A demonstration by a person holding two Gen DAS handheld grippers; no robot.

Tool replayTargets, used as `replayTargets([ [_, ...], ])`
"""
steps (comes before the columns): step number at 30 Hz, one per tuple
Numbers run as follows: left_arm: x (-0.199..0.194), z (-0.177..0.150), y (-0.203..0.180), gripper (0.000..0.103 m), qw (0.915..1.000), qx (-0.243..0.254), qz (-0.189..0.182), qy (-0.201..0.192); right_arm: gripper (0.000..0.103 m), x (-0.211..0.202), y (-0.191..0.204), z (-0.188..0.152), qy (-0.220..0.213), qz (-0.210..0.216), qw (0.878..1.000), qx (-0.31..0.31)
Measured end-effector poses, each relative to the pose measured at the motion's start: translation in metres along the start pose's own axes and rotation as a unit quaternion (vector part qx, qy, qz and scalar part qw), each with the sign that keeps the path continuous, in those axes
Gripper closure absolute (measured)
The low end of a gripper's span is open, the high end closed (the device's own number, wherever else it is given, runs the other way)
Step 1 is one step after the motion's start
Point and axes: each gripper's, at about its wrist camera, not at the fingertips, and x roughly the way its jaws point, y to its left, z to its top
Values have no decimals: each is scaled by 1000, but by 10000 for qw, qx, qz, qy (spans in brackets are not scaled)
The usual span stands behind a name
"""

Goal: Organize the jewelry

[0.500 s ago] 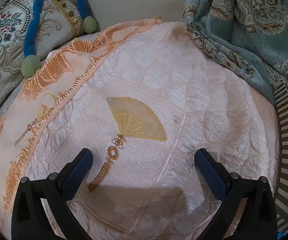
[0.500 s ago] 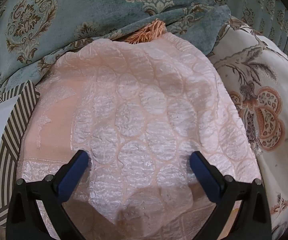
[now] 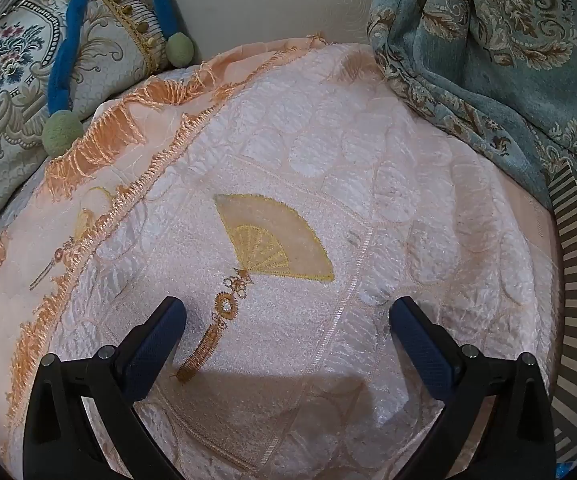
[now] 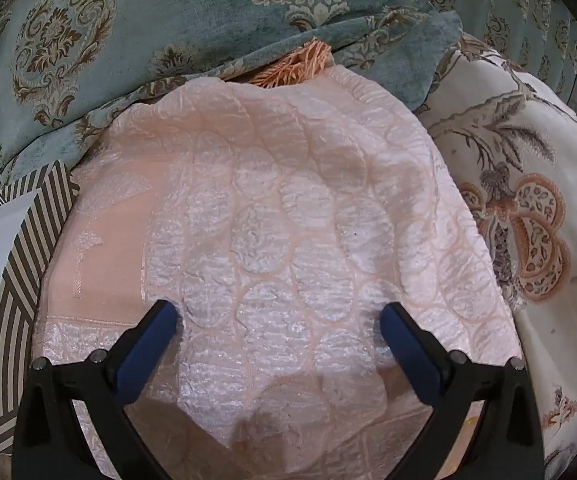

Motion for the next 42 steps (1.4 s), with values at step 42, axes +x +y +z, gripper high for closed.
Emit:
replayTargets([
  [42,-195,-83,-22,43,9952,741,-463,-449,1,-212,157,-116,-403,819,9938,-638],
])
